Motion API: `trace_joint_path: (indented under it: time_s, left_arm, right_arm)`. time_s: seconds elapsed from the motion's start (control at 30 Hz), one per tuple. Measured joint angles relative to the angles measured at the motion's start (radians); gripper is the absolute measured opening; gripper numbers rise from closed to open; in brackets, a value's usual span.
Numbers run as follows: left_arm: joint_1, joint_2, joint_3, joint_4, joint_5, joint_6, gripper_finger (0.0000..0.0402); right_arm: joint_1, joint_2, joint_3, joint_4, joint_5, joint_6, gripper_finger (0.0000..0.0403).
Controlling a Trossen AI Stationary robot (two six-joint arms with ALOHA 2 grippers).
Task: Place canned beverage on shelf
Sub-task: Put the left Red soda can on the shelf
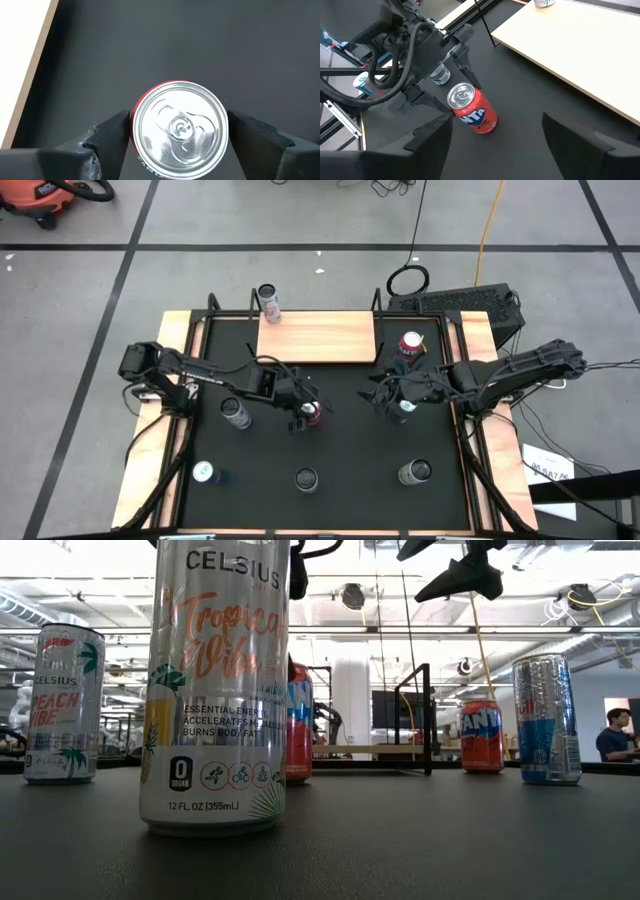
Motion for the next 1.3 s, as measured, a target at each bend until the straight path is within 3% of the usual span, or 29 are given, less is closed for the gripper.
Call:
trace_joint_path:
  time_s: [0.17, 0.4, 0.73, 0.87, 1.2, 1.3]
  left_arm:
    - [0.018, 0.007, 0.003, 0.009, 0.005, -0.004, 0.0268]
    - [0.021, 0.019, 0.005, 0.018, 0.001, -0.003, 0.0262]
    - [0.020, 0.019, -0.002, 0.004, -0.003, -0.053, 0.0332]
    - [0.021, 0.019, -0.003, 0.001, -0.010, -0.079, 0.0337]
    - [0.021, 0.018, 0.001, -0.010, -0.012, -0.079, 0.0270]
    - [0.022, 0.017, 0.041, -0.062, 0.004, -0.068, 0.0268]
  right_arm:
    - [0.000, 0.000, 0.000, -0.002, 0.001, 0.024, 0.0297]
    - [0.000, 0.000, 0.000, -0.009, 0.001, 0.029, 0.0297]
    - [0.000, 0.000, 0.000, -0.009, 0.000, 0.020, 0.0297]
    - [0.000, 0.000, 0.000, -0.009, 0.000, 0.019, 0.0297]
    - [0.000, 0.000, 0.000, -0.016, 0.000, 0.039, 0.0297]
    - [0.004, 0.000, 0.000, -0.015, -0.003, 0.043, 0.0297]
